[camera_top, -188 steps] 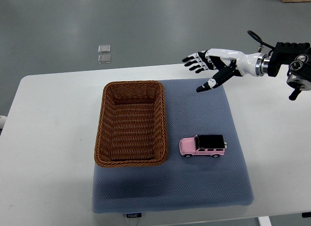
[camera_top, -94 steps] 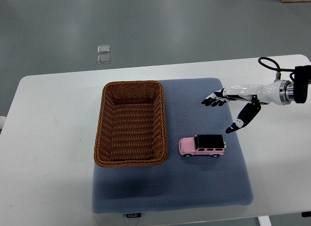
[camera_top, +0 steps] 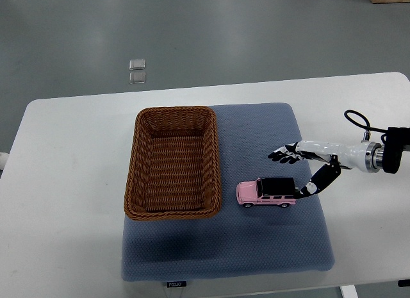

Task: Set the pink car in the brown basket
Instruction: 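Lower the right hand and close fingers around the pink car, then lift the pink car and carry it toward the wicker basket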

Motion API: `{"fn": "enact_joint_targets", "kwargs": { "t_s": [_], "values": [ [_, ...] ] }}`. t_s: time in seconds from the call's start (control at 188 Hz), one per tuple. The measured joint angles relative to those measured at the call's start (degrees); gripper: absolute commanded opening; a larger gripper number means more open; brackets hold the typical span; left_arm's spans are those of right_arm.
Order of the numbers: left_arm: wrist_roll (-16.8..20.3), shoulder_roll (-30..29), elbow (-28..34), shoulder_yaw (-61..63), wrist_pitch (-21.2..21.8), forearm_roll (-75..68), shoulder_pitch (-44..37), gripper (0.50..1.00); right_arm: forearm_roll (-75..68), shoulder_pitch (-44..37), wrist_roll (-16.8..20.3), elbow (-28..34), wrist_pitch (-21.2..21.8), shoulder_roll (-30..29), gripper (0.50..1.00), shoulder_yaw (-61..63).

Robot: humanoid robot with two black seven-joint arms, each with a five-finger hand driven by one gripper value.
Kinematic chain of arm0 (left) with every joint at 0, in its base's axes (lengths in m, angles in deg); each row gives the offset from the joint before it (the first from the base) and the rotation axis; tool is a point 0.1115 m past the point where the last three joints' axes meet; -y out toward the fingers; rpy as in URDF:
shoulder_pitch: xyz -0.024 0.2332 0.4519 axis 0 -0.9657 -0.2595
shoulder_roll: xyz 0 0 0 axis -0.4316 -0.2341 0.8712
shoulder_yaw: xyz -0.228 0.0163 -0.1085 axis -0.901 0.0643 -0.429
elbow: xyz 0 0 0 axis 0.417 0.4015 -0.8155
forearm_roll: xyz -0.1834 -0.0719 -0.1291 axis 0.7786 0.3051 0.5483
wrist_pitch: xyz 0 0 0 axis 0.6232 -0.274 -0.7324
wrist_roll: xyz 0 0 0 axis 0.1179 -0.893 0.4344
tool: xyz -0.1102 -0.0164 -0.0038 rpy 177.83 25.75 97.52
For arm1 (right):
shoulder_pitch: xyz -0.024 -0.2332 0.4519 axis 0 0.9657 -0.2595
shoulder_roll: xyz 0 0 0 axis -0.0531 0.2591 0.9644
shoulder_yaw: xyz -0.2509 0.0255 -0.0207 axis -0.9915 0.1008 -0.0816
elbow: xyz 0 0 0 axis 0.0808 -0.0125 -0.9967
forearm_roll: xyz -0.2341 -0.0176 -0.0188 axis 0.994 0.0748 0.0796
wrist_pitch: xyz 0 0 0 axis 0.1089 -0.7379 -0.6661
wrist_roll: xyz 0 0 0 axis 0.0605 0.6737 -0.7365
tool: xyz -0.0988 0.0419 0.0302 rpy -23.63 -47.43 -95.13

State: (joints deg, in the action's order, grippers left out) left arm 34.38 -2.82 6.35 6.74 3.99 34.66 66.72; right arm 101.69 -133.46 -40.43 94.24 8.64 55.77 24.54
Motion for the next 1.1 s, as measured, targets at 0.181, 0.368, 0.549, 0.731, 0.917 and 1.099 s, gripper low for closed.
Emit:
{"fn": "enact_joint_targets", "kwargs": {
  "t_s": [0.181,0.368,0.549,0.731,0.917,1.099],
  "values": [
    [0.0,0.0,-0.1,0.0,0.0,0.0,0.0,1.000,0.2,3.7,-0.1,-0.1,-1.9,-2.9,0.909,2.1],
    [0.0,0.0,0.0,0.0,0.0,0.0,0.0,1.000,0.5,5.1,-0.1,-1.2,-3.3,-5.4,0.907,2.6],
    [0.0,0.0,0.0,0.0,0.0,0.0,0.0,1.000,1.4,6.4,-0.1,-2.9,-4.0,-7.1,0.868,2.6],
    [0.0,0.0,0.0,0.1,0.0,0.0,0.0,1.000,3.2,7.4,-0.1,-3.7,-5.1,-8.0,0.621,2.6],
    [0.0,0.0,0.2,0.1,0.0,0.0,0.0,1.000,5.4,7.8,-0.9,-4.0,-5.2,-8.1,0.500,2.5],
    [0.0,0.0,0.3,0.1,0.0,0.0,0.0,1.000,5.3,6.9,-1.2,-4.1,-5.0,-6.7,0.500,2.7]
  ]
}}
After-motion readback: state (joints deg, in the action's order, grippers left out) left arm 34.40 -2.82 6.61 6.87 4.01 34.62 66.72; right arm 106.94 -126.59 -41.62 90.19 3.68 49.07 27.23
